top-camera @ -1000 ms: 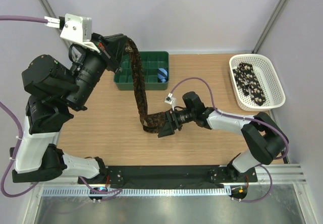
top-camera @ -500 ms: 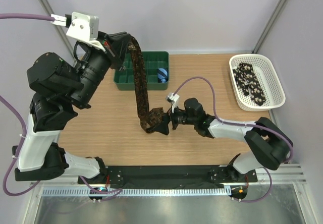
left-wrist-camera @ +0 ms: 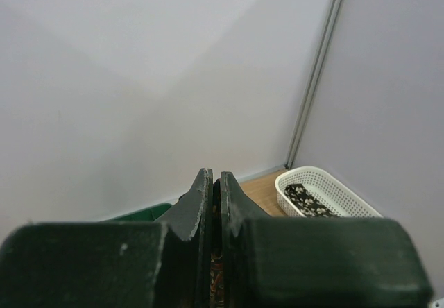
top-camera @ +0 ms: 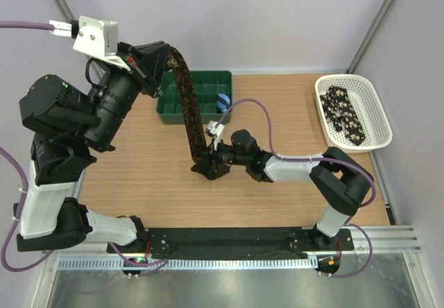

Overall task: Roll the ties
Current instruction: Flatten the tie

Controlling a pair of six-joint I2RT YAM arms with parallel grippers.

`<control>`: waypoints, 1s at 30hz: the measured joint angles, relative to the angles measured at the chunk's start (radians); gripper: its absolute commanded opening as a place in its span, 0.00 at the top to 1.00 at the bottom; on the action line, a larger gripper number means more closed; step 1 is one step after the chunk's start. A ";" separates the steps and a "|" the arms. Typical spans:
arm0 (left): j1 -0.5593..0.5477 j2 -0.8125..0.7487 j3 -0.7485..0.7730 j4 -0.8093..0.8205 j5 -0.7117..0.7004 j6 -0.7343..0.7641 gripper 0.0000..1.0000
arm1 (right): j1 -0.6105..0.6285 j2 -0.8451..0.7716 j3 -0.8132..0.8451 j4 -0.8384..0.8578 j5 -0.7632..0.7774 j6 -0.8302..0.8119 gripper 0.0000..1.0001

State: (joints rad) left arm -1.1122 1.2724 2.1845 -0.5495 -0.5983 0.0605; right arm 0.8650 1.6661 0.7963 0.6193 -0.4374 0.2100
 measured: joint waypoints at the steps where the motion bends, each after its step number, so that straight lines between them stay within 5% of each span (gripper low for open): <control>1: 0.000 -0.002 0.000 0.001 0.000 0.000 1.00 | 0.001 0.017 0.029 -0.009 0.002 0.001 0.63; 3: 0.000 -0.007 0.000 0.006 0.000 0.002 0.99 | 0.002 0.051 0.083 -0.024 -0.003 -0.005 0.91; 4: 0.000 -0.010 0.000 0.012 0.000 0.005 1.00 | 0.001 0.058 0.097 -0.031 -0.006 -0.006 0.97; 10: 0.000 -0.024 0.006 0.031 -0.071 0.065 1.00 | -0.039 0.062 0.163 -0.179 -0.156 0.031 0.99; 18: 0.050 -0.052 -0.119 0.046 -0.234 0.080 0.99 | -0.092 -0.093 0.292 -0.852 -0.249 -0.013 0.99; 25: 0.511 -0.034 -0.269 -0.077 0.078 -0.201 0.99 | -0.393 -0.355 0.304 -1.209 -0.270 -0.001 0.99; 30: 0.841 0.006 -0.448 -0.095 0.438 -0.438 1.00 | -0.500 -0.279 0.540 -1.480 -0.127 -0.062 0.99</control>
State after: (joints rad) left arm -0.2710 1.2781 1.7367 -0.6449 -0.1600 -0.3775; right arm 0.3649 1.3869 1.3365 -0.8608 -0.5648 0.1478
